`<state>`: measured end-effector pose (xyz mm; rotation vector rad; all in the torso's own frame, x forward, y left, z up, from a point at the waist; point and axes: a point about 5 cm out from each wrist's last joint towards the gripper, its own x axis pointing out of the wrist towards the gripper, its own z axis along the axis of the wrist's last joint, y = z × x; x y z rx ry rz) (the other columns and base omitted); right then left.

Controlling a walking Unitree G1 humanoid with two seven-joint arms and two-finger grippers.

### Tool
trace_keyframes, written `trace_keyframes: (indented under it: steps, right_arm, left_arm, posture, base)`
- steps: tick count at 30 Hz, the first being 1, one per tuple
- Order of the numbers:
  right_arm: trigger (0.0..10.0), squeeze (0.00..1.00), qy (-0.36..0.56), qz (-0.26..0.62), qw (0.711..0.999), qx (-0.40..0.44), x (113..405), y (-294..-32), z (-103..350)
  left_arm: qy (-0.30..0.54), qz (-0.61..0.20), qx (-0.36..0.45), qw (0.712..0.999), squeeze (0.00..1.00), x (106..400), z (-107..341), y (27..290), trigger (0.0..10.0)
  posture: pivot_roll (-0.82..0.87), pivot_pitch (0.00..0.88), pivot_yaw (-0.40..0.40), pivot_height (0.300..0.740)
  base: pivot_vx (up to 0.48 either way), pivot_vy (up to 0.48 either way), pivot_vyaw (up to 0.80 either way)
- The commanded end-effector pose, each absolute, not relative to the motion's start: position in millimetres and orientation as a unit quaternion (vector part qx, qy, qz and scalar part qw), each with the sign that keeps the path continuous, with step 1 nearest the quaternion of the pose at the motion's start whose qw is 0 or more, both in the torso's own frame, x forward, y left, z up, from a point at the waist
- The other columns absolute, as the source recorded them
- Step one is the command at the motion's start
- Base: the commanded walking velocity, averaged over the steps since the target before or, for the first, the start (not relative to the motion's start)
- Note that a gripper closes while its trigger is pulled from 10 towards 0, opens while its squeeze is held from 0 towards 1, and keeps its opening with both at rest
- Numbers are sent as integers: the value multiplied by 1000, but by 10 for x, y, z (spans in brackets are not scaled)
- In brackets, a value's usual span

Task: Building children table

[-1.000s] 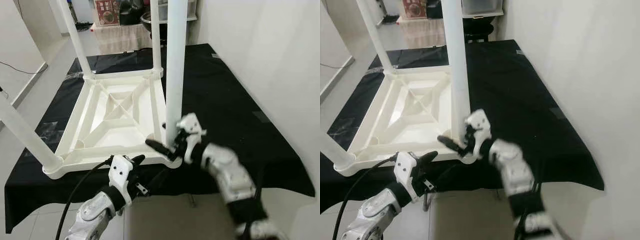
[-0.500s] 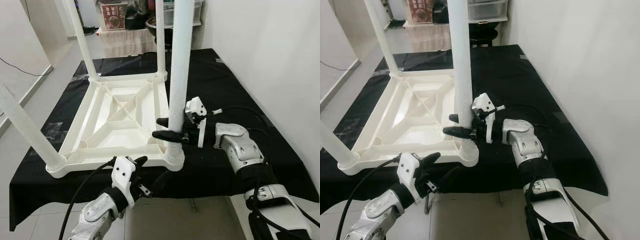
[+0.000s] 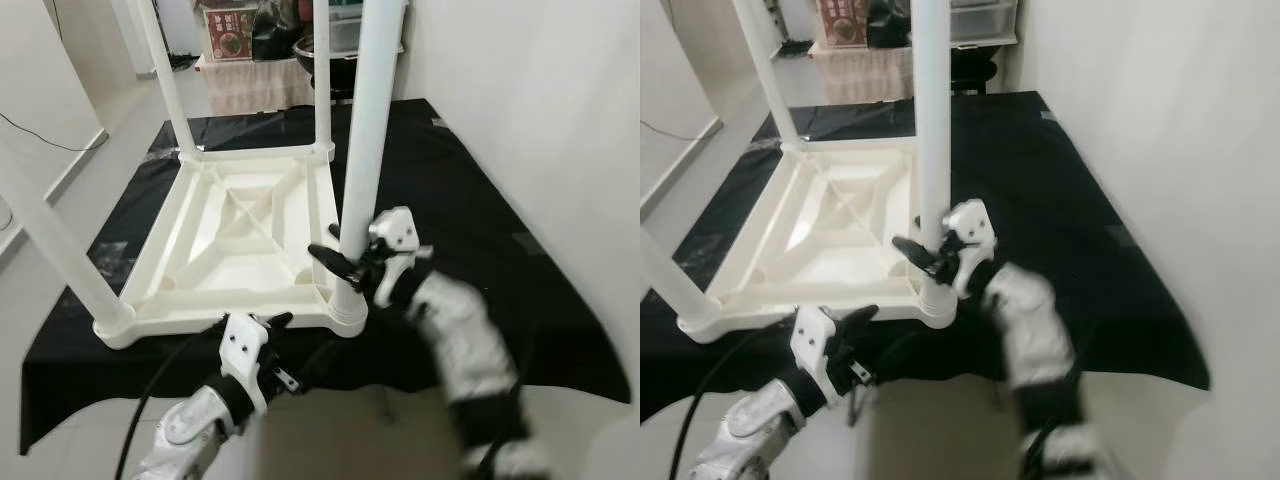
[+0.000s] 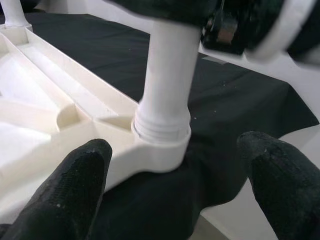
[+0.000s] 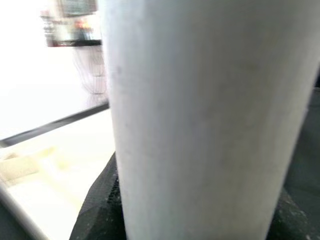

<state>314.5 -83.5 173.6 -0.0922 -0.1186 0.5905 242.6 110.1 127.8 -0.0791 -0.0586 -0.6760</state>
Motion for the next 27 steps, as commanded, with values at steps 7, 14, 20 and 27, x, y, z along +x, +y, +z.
trace_keyframes:
  steps: [7,14,20,27]
  right_arm:
    - [0,0,38,265,962,-51,3140,-844,1315]
    - [10000,1000,19,288,957,-29,3136,-799,1372]
    - [10000,1000,-5,368,930,-3,3150,-785,1557]
    - [10000,0,-14,508,860,-52,3311,-862,1750]
  left_arm:
    - [-24,-334,-27,942,0,2460,1276,1162,10000]
    - [-27,-320,-26,947,0,2480,1279,1180,10000]
    - [-25,-323,-26,946,0,2489,1272,1162,10000]
    - [-26,-322,-26,946,0,2490,1263,1146,10000]
  posture:
    - [-4,131,55,740]
    - [-16,120,63,740]
    - [-7,108,62,740]
    - [1,102,53,740]
  base:
    - [0,0,0]
    - [0,0,0]
    - [0,0,0]
    - [0,0,0]
